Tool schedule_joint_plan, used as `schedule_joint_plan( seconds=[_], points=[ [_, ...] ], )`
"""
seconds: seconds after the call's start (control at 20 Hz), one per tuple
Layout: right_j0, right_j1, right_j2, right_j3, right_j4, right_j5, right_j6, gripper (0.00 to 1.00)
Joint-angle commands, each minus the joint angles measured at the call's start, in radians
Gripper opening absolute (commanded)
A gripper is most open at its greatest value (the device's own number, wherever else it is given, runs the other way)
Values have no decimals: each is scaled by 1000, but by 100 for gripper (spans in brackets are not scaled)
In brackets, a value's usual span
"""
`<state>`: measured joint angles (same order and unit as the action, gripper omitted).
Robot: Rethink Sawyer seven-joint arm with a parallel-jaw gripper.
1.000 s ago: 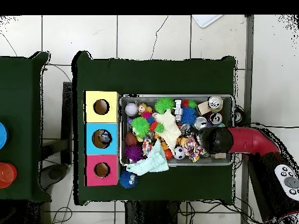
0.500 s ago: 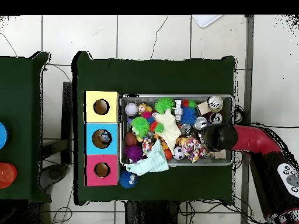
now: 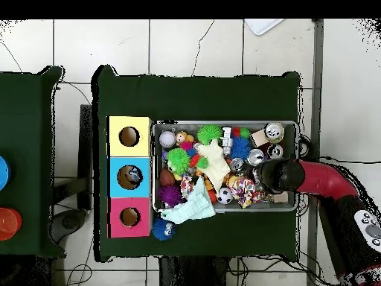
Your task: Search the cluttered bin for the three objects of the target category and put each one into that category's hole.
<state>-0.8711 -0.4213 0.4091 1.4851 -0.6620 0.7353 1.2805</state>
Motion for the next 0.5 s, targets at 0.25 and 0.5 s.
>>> schedule_joint_plan(
  seconds=[0.25,0.5],
  points=[
    [175,55,-102,157,-249,-135,2,100],
    [335,36,-234,109,-341,-233,195,0]
  ],
)
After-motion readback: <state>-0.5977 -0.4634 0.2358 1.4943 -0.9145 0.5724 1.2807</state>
